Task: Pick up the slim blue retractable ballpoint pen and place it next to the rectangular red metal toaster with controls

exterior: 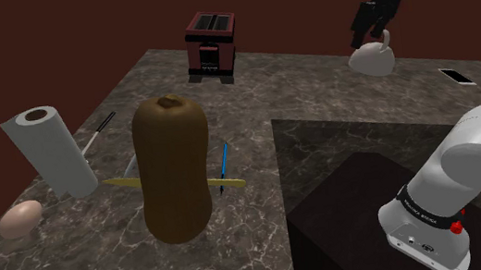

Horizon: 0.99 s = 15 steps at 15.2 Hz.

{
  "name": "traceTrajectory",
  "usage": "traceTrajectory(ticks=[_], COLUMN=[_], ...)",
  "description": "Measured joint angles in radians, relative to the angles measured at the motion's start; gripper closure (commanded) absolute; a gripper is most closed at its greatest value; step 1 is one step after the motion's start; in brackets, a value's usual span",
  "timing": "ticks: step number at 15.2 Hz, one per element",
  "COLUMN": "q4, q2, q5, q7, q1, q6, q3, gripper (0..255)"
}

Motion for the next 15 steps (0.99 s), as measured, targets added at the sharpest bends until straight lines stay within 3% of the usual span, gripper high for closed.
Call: traceTrajectory(ticks=[5,15], q4=[-0.055,-0.150], q2=[-0.014,0.062], q5=[0.053,0.222], q7=[0.115,0.492], q1=[0.007,0.031], q6=[0.037,0.213], q3=[0.071,0.311], gripper=[0,0])
